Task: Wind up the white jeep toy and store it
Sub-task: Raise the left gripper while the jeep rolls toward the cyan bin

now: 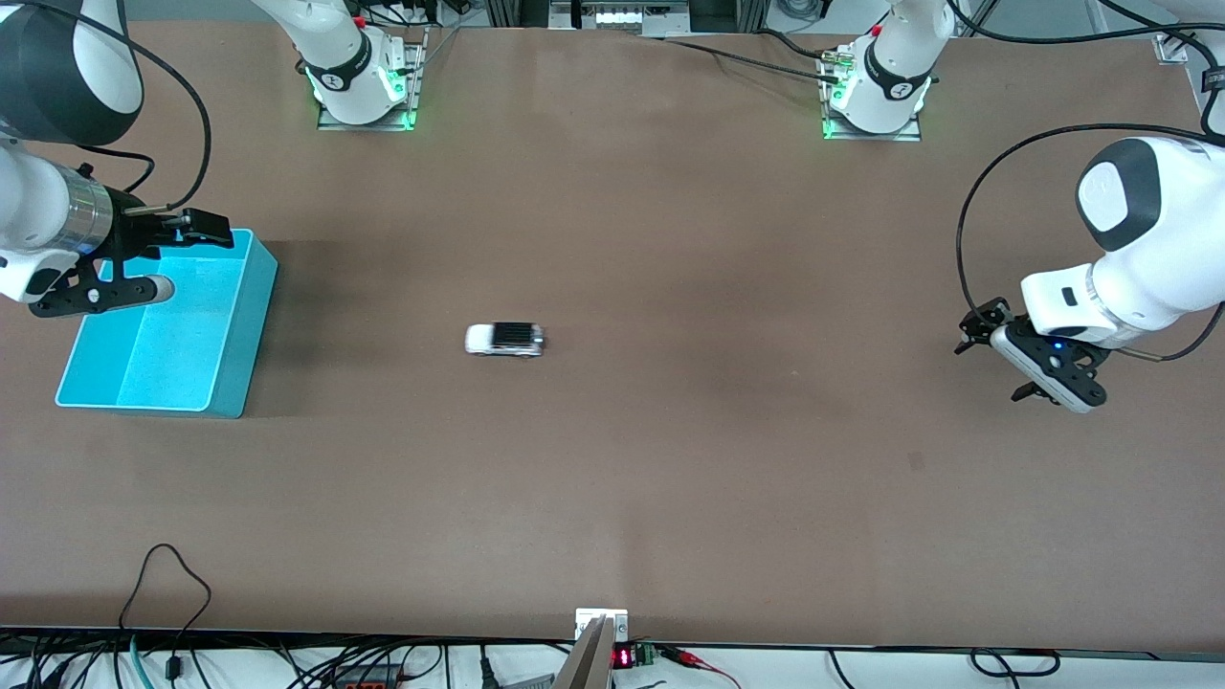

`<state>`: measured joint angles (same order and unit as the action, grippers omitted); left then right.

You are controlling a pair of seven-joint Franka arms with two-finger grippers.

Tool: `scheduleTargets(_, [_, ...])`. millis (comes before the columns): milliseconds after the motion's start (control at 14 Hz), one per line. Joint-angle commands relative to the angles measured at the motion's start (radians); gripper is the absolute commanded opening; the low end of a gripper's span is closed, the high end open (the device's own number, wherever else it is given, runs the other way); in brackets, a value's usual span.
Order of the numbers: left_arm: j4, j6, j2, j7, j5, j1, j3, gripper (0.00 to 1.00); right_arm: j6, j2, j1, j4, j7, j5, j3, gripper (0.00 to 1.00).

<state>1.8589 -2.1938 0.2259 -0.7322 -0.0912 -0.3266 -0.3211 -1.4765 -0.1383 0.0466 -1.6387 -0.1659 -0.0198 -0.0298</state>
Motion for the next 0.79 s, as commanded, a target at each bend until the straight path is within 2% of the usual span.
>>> scheduleTargets(0, [-0.046, 0.025, 0.000, 0.112, -0.015, 0.038, 0.060, 1.00, 0.002, 0.006, -0.024, -0.030, -0.043, 0.003, -0.002, 1.00])
scheduleTargets(143, [-0.073, 0.048, -0.002, 0.158, -0.015, 0.075, 0.118, 1.00, -0.027, 0.011, -0.036, -0.074, -0.043, 0.003, -0.002, 1.00])
scheduleTargets(287, [-0.107, 0.089, -0.002, 0.220, -0.015, 0.090, 0.145, 1.00, -0.082, 0.035, -0.036, -0.145, -0.044, 0.003, -0.002, 1.00])
scheduleTargets(501, [-0.182, 0.207, -0.002, 0.333, -0.009, 0.113, 0.171, 1.00, -0.203, 0.138, -0.030, -0.321, -0.044, 0.001, -0.002, 1.00])
scheduleTargets(716, [-0.262, 0.334, -0.002, 0.443, 0.018, 0.141, 0.205, 1.00, -0.254, 0.218, -0.027, -0.436, -0.055, 0.001, -0.002, 1.00])
